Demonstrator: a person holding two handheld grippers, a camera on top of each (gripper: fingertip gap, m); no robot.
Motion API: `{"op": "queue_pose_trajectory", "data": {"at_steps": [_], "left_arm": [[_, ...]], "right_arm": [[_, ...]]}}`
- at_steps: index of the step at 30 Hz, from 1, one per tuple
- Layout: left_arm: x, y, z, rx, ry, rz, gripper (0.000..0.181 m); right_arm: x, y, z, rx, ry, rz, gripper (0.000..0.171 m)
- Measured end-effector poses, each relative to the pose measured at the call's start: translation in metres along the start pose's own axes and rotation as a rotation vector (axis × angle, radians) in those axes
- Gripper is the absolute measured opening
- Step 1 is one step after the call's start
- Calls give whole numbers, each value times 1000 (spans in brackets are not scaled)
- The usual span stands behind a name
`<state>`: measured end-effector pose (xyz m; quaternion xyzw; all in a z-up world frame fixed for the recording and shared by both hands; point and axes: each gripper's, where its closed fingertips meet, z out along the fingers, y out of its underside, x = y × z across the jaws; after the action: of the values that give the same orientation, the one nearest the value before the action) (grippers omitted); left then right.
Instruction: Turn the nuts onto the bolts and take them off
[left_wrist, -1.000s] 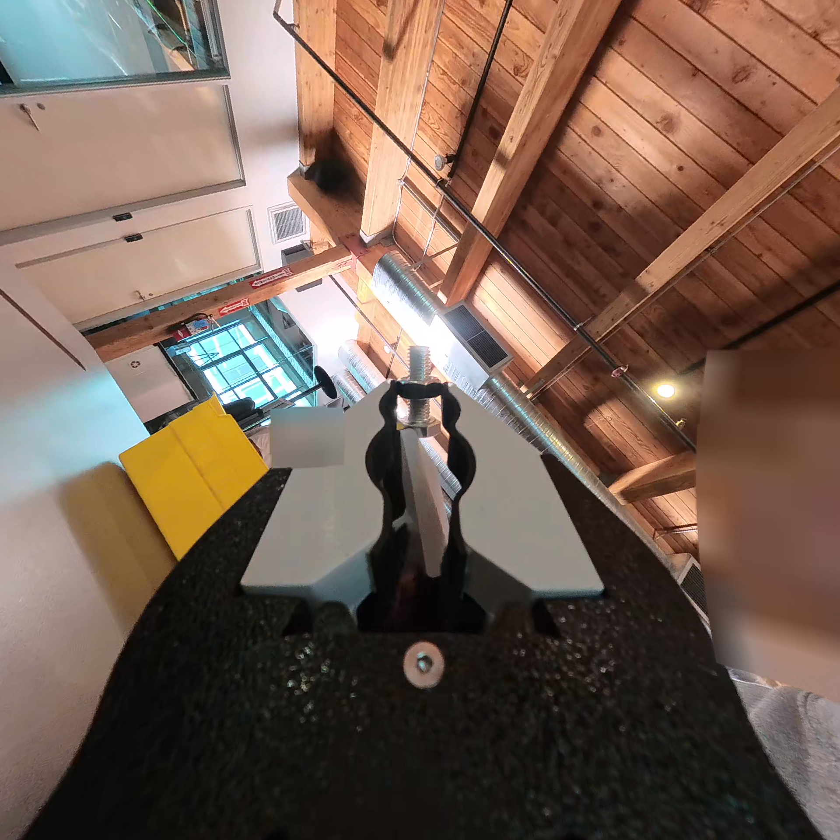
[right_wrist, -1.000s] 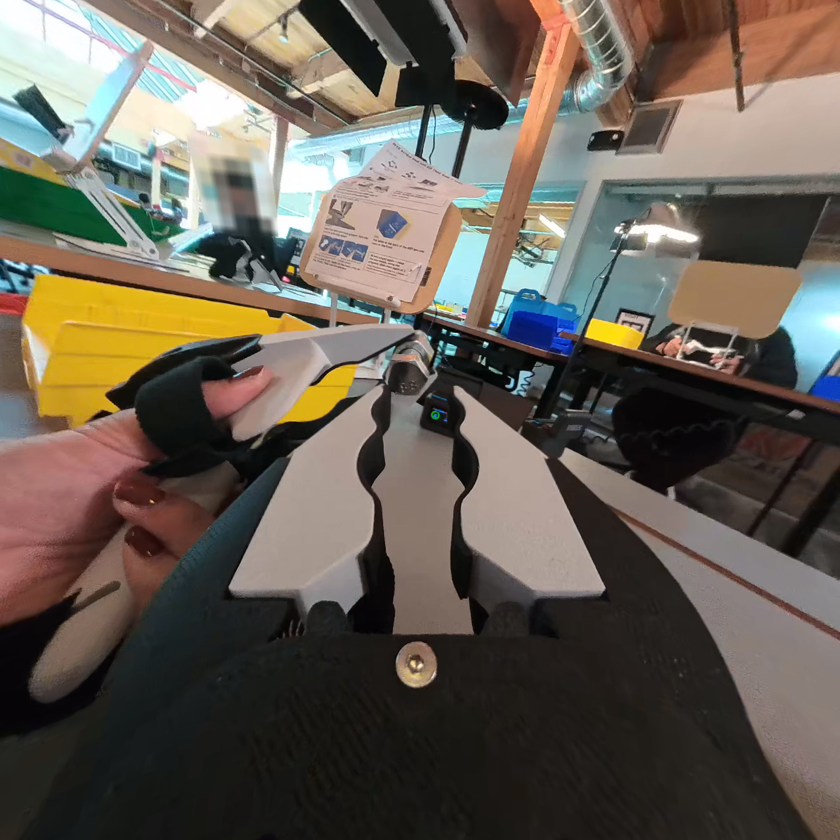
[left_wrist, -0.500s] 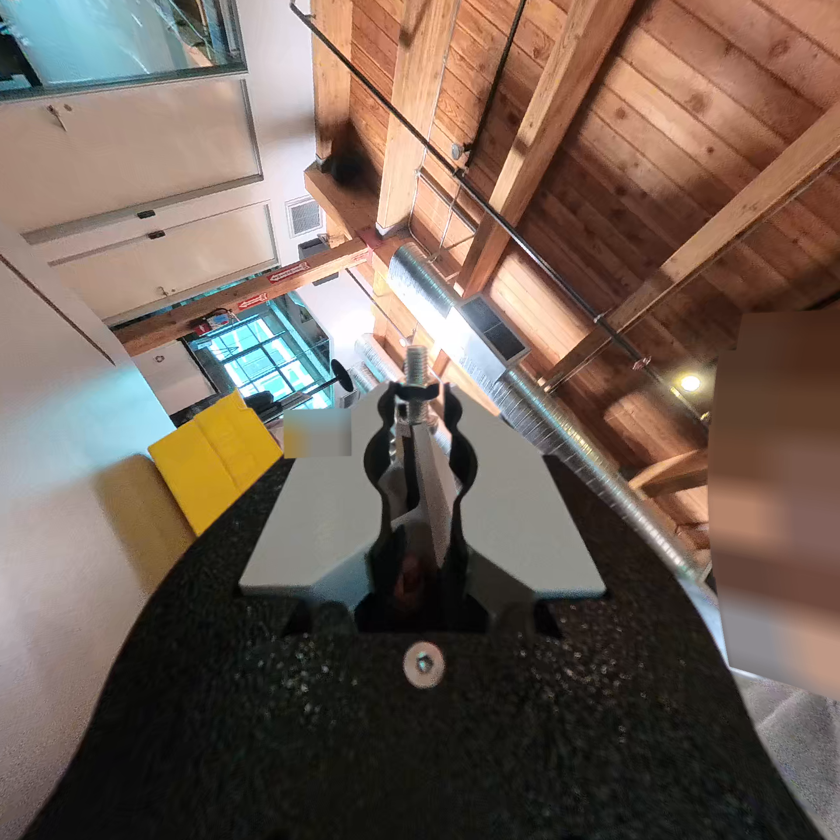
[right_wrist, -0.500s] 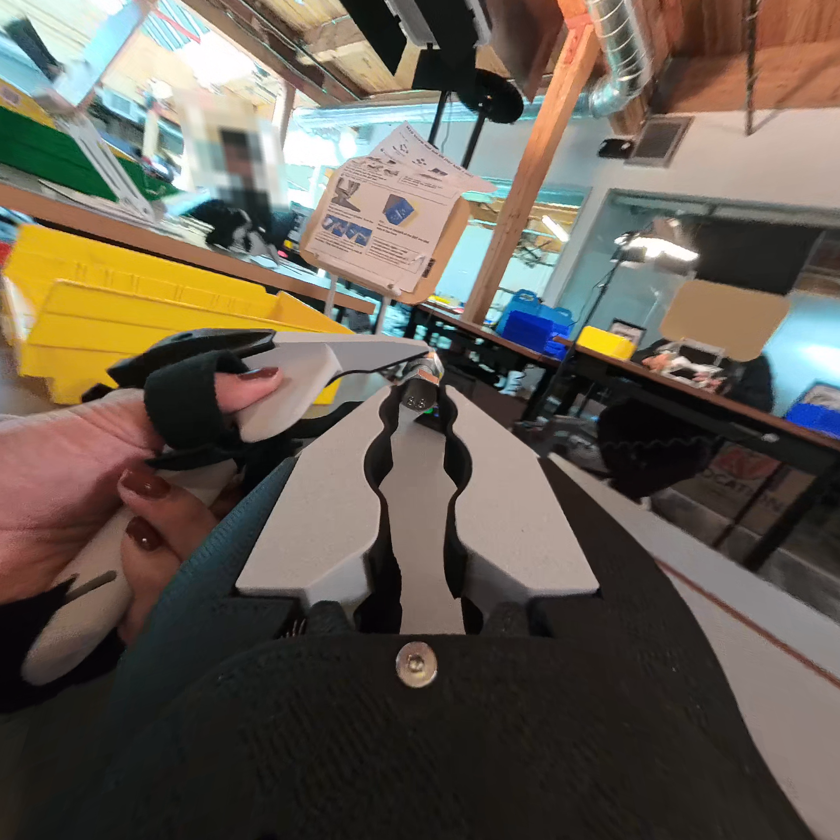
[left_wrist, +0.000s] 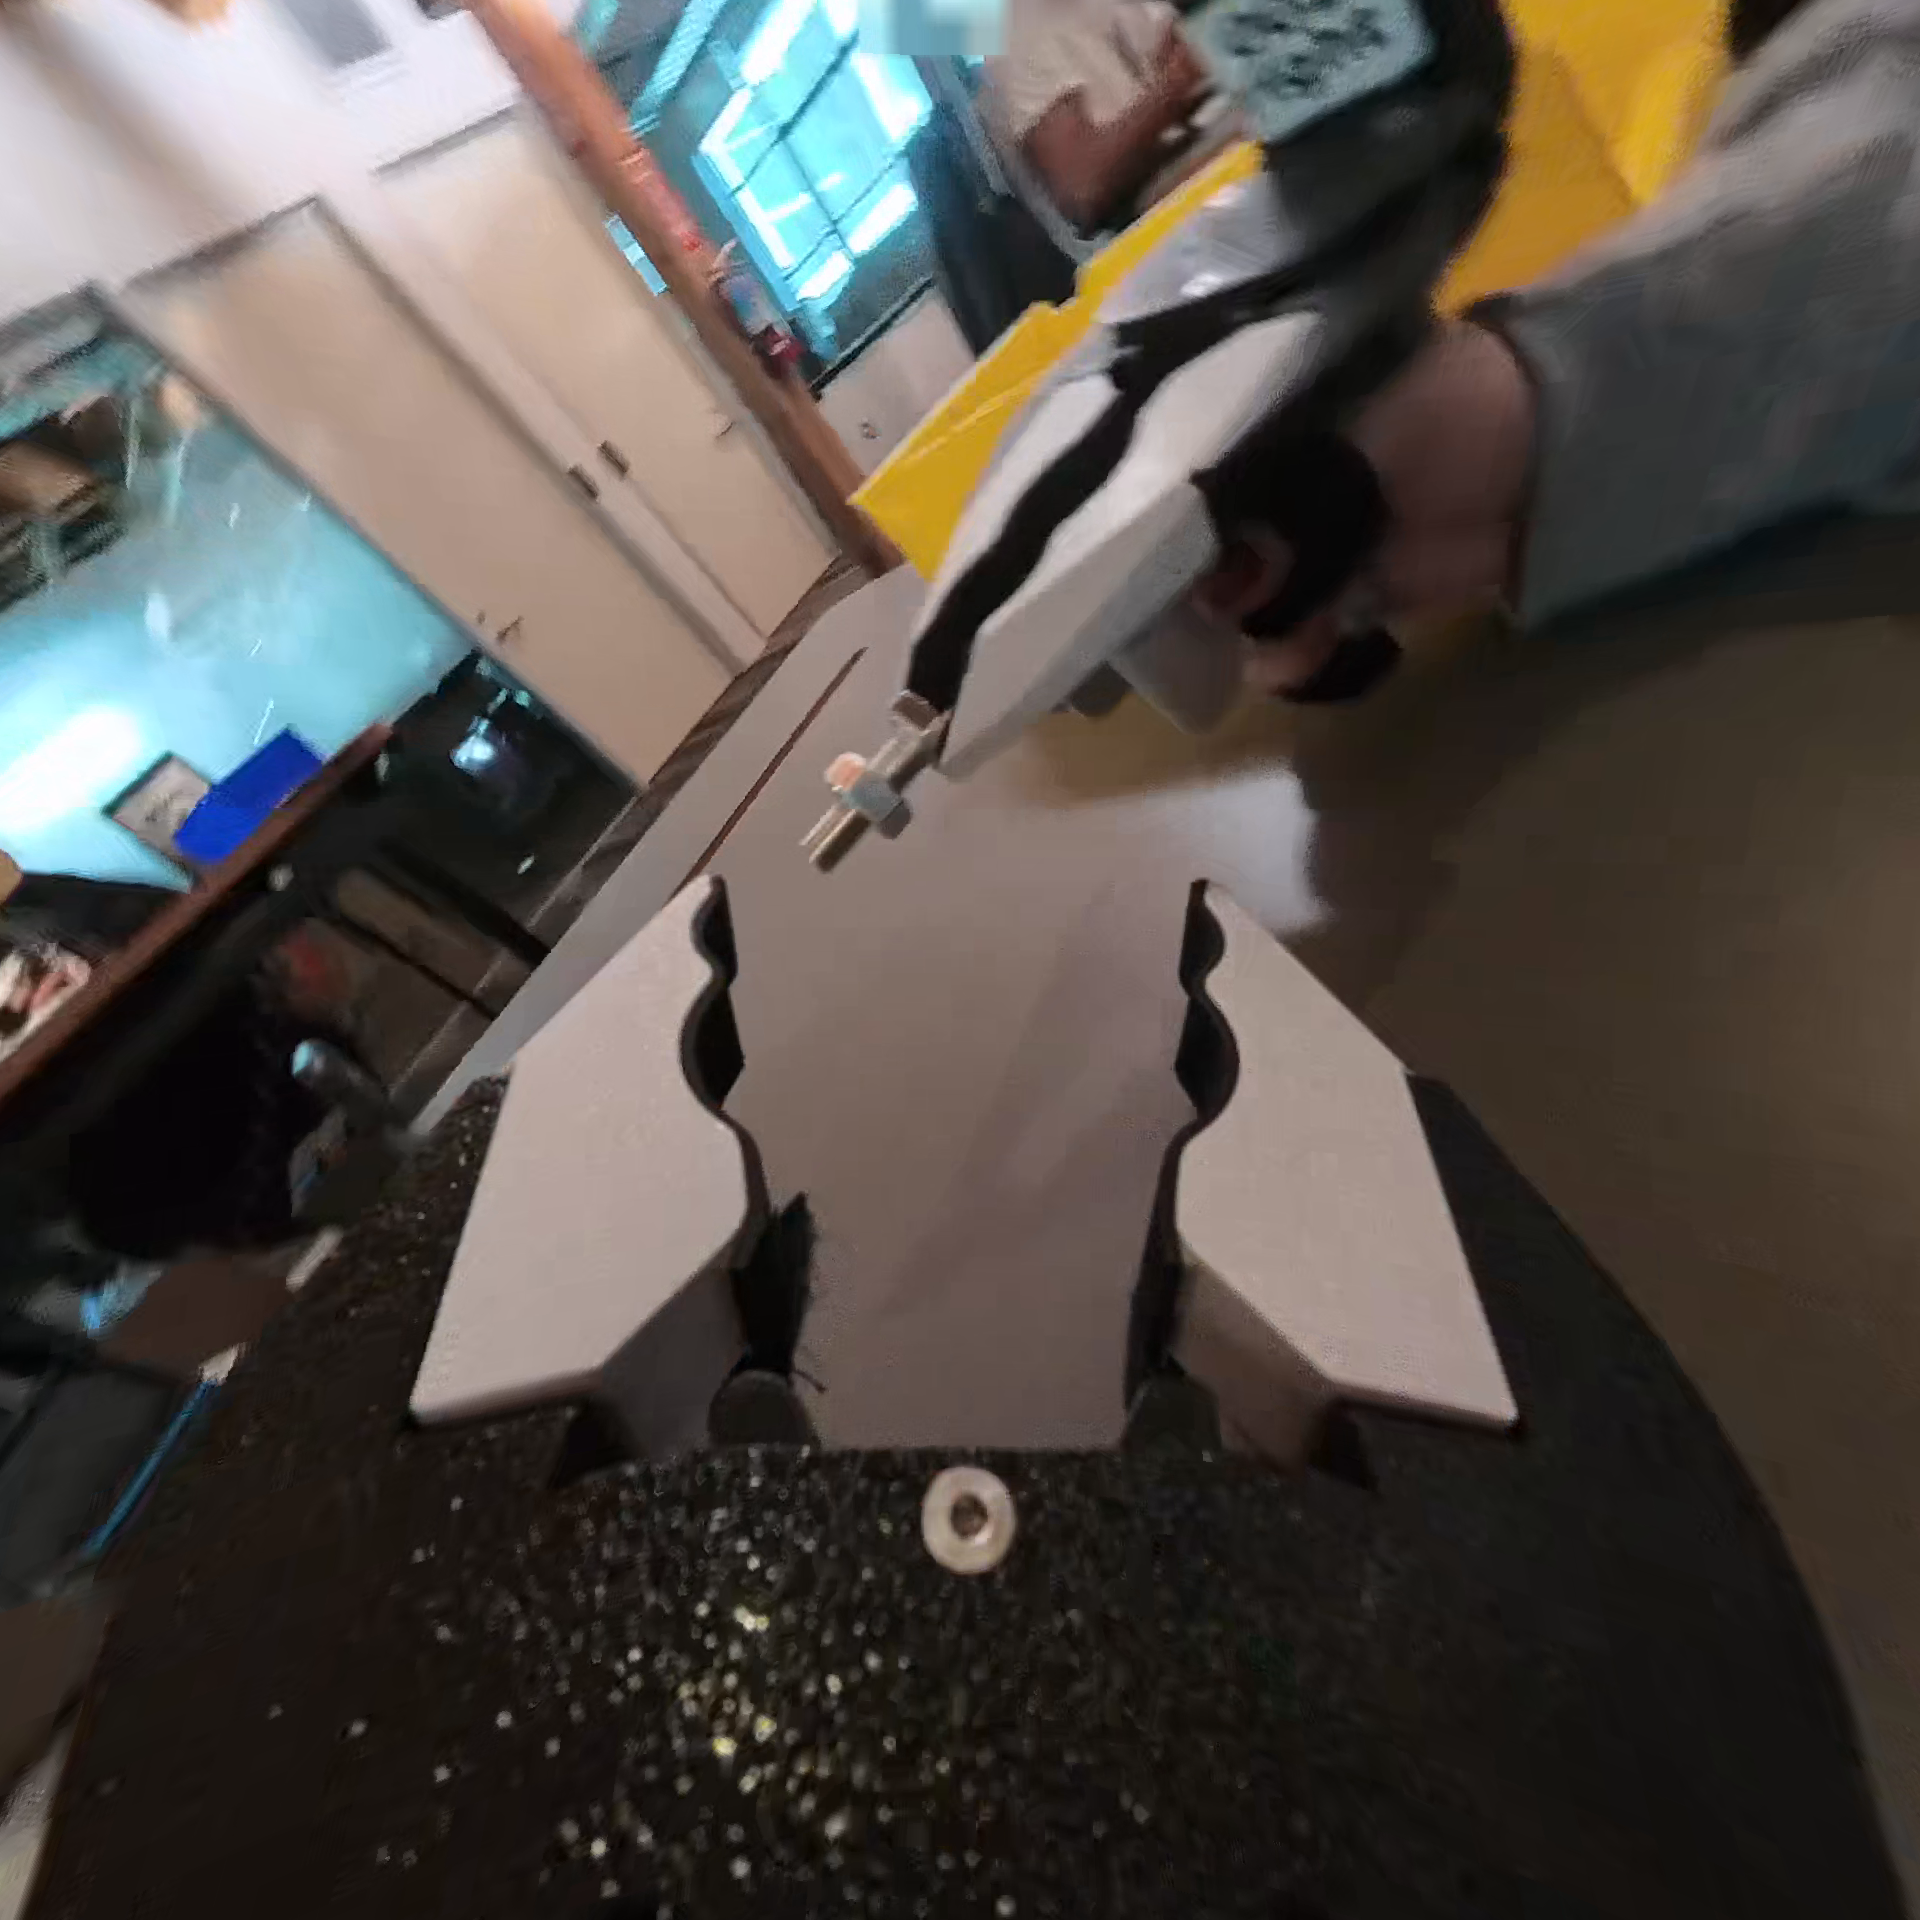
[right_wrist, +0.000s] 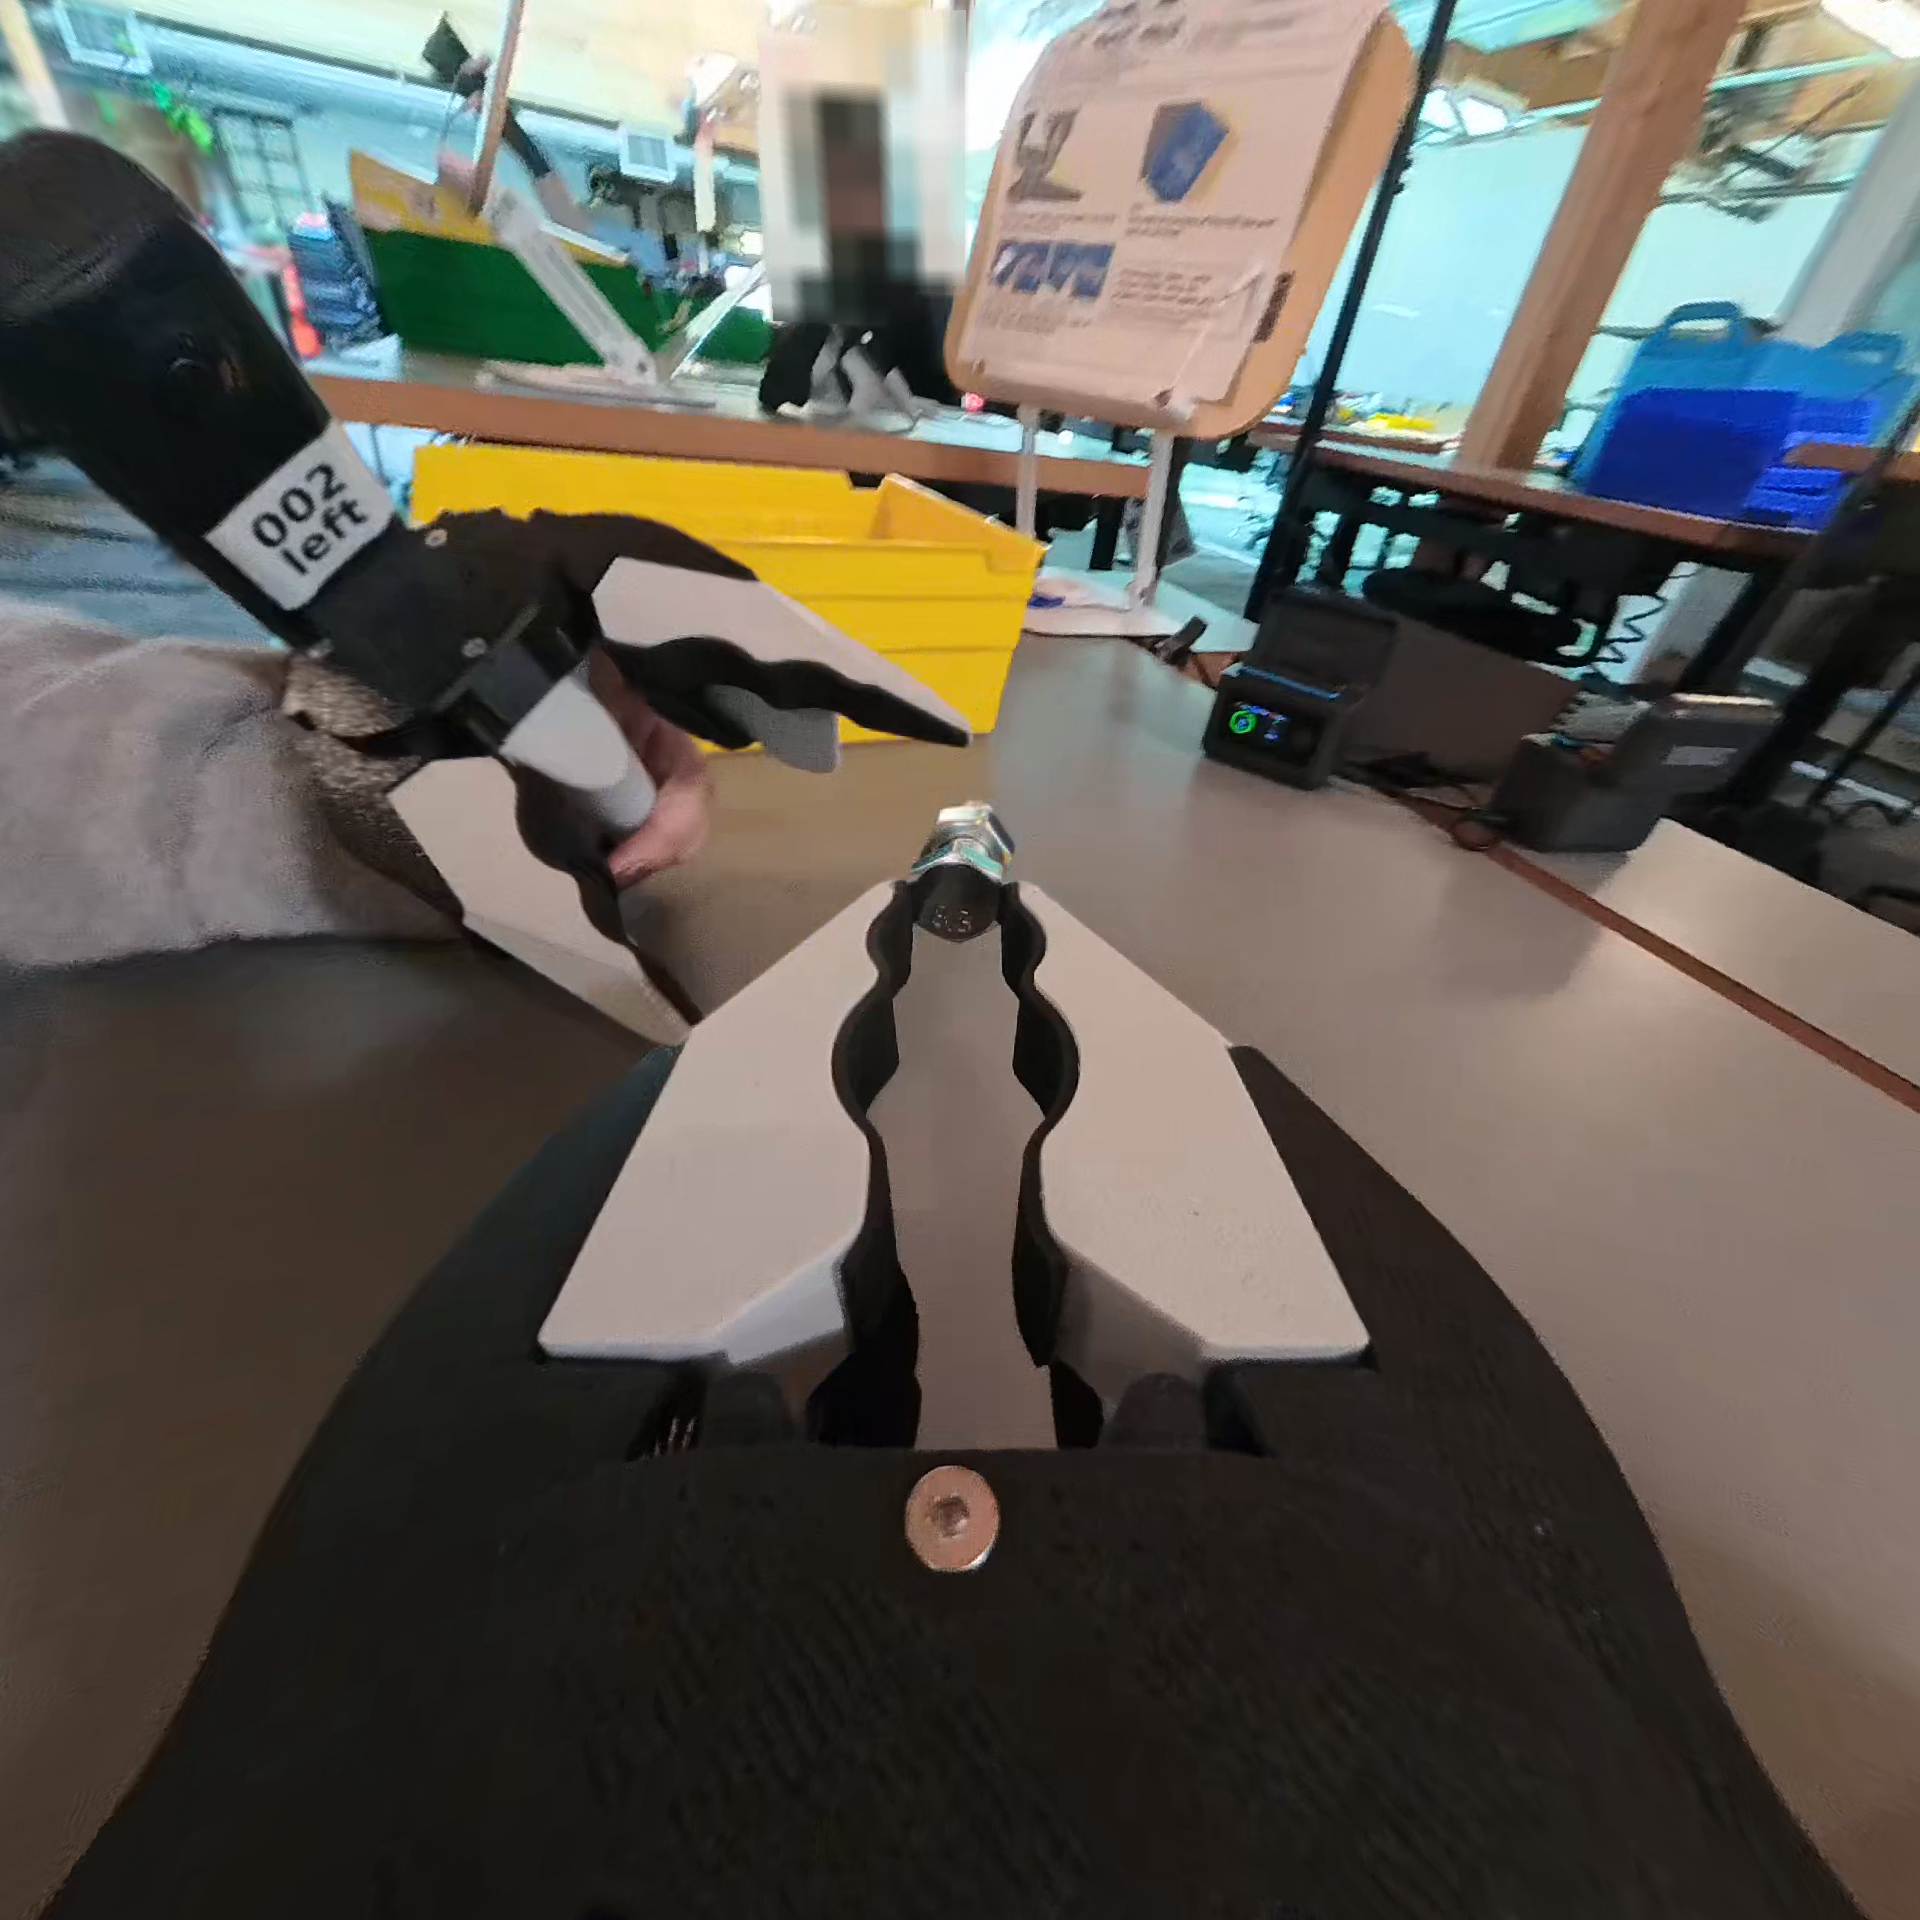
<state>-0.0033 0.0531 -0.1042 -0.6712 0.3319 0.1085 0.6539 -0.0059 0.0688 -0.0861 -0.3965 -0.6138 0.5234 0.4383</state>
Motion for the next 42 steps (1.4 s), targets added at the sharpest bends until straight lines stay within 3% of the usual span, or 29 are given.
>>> {"op": "queue_pose_trajectory", "data": {"at_steps": [7,16,21,24,27,30,32,38,40,42], "left_arm": [[24,-15,-7,129,156,59,78],[41,-22,-14,178,232,109,71],[46,7,-2,5,349,-72,63],[40,-20,-17,182,298,-34,62],[51,-34,-26,261,336,-6,63],[51,-28,-22,228,351,-49,57],[49,-9,-15,97,390,-146,74],[50,-37,-32,284,366,-64,74],[57,-37,-30,275,380,-29,73],[57,-21,-17,151,375,-68,69]], "right_arm": [[-23,7,-6,-25,-199,22,15],[-32,12,-9,-57,-272,48,15],[-43,6,-16,-25,-365,114,15],[-43,6,-17,-24,-379,141,15],[-44,3,-19,-6,-404,173,15],[-43,4,-21,-9,-414,193,15],[-47,0,-23,13,-446,204,15],[-48,0,-24,13,-466,236,15],[-49,-2,-25,26,-483,254,15],[-52,-4,-26,39,-504,267,15]]}}
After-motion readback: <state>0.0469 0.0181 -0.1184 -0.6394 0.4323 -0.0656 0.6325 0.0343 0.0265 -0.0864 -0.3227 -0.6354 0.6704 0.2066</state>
